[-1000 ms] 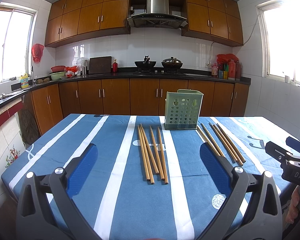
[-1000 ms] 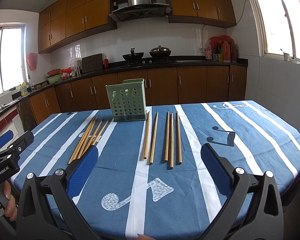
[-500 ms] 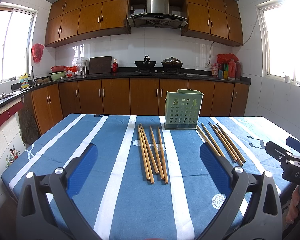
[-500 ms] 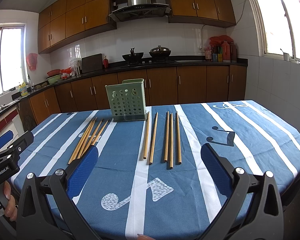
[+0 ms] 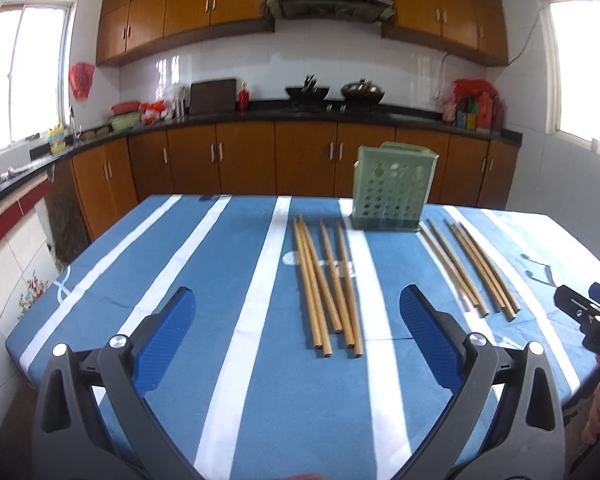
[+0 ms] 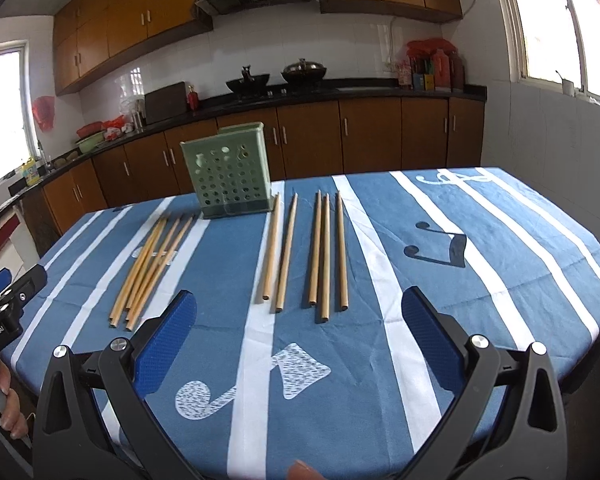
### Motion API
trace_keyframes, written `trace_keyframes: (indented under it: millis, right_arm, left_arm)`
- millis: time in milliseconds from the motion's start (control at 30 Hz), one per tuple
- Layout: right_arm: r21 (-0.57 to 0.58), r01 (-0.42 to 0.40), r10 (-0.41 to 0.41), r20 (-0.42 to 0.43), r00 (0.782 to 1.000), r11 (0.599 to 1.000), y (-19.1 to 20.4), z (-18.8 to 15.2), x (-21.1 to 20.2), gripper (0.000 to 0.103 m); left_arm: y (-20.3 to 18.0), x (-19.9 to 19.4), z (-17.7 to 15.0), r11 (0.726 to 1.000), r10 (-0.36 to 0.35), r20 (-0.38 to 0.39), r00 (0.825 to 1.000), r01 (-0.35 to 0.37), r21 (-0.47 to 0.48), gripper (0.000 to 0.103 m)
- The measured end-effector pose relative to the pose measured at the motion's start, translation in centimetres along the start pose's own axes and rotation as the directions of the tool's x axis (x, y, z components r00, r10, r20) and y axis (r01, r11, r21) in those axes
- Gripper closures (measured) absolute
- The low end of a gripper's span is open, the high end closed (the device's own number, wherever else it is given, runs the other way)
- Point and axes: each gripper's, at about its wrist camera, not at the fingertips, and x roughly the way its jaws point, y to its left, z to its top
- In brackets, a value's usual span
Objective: Organize utensils
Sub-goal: 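Grasp one wooden chopstick with the right gripper while the left gripper grasps another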
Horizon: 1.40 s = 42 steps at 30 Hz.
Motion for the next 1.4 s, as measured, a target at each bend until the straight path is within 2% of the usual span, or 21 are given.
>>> trace_keyframes:
  millis: [100, 200, 267, 367, 567, 700, 733, 900, 1000, 1033, 1100, 1333, 1400]
  right_arm:
    - [0.059, 0.027, -0.022, -0.075, 0.997, 0.998, -1.7, 0.9, 2.3, 0.003]
    - [0.088, 0.07, -0.056, -0.156, 0.986, 0.994, -2.9, 2.0, 5.3, 0.023]
    - [0.099, 0.079, -0.056, -0.211, 0.976, 0.992, -3.6, 2.4, 7.1, 0.043]
    - [0.129, 0.071, -0.033, -0.277, 0.96, 0.989, -4.4, 2.6, 10.1, 0.057]
    - [0.083, 0.088, -0.055, -0.339, 0.939, 0.993, -4.0, 2.3, 13.5, 0.068]
    - [0.037, 0.112, -0.094, -0.333, 0.938, 0.993, -3.8, 2.1, 14.1, 0.082]
    - [0.033, 0.125, -0.107, -0.329, 0.938, 0.992, -4.0, 2.2, 14.2, 0.092]
    - [0.08, 0.135, -0.103, -0.319, 0.942, 0.988, -5.4, 2.3, 14.5, 0.095]
    - [0.044, 0.145, -0.125, -0.311, 0.942, 0.988, -4.9, 2.2, 14.5, 0.095]
    - [0.037, 0.147, -0.129, -0.307, 0.943, 0.988, -4.8, 2.2, 14.5, 0.095]
    - [0.035, 0.146, -0.128, -0.304, 0.944, 0.989, -4.8, 2.2, 14.5, 0.095]
    - [0.032, 0.147, -0.13, -0.31, 0.942, 0.989, -5.0, 2.5, 14.8, 0.094]
    - [0.024, 0.149, -0.134, -0.31, 0.941, 0.989, -4.8, 2.6, 15.1, 0.094]
  left_arm:
    - [1.7, 2.3, 0.4, 0.998, -0.008, -0.076, 0.997, 0.004, -0.059, 0.004]
    - [3.1, 4.4, 0.8, 0.994, -0.025, -0.136, 0.99, 0.011, -0.105, 0.004]
    - [3.8, 5.5, 1.0, 0.993, -0.036, -0.169, 0.985, 0.016, -0.119, 0.004]
    - [4.5, 7.0, 1.2, 0.992, -0.04, -0.218, 0.975, 0.013, -0.124, 0.004]
    - [4.7, 9.8, 1.2, 0.995, -0.03, -0.292, 0.956, 0.001, -0.098, 0.004]
    - [4.7, 11.2, 1.3, 0.993, -0.059, -0.325, 0.944, 0.022, -0.118, 0.004]
    - [4.7, 11.5, 1.4, 0.992, -0.071, -0.328, 0.942, 0.032, -0.121, 0.006]
    - [3.4, 14.1, 1.8, 0.995, -0.092, -0.382, 0.92, 0.065, -0.082, 0.043]
    - [2.6, 15.7, 1.9, 0.994, -0.107, -0.418, 0.902, 0.086, -0.07, 0.059]
    - [2.4, 16.1, 1.9, 0.994, -0.111, -0.428, 0.897, 0.092, -0.066, 0.061]
    - [1.9, 16.8, 1.8, 0.995, -0.105, -0.449, 0.887, 0.093, -0.048, 0.075]
    - [2.0, 17.7, 1.5, 0.997, -0.082, -0.476, 0.876, 0.076, -0.033, 0.082]
    - [1.8, 18.0, 1.6, 0.998, -0.054, -0.468, 0.882, 0.061, 0.0, 0.087]
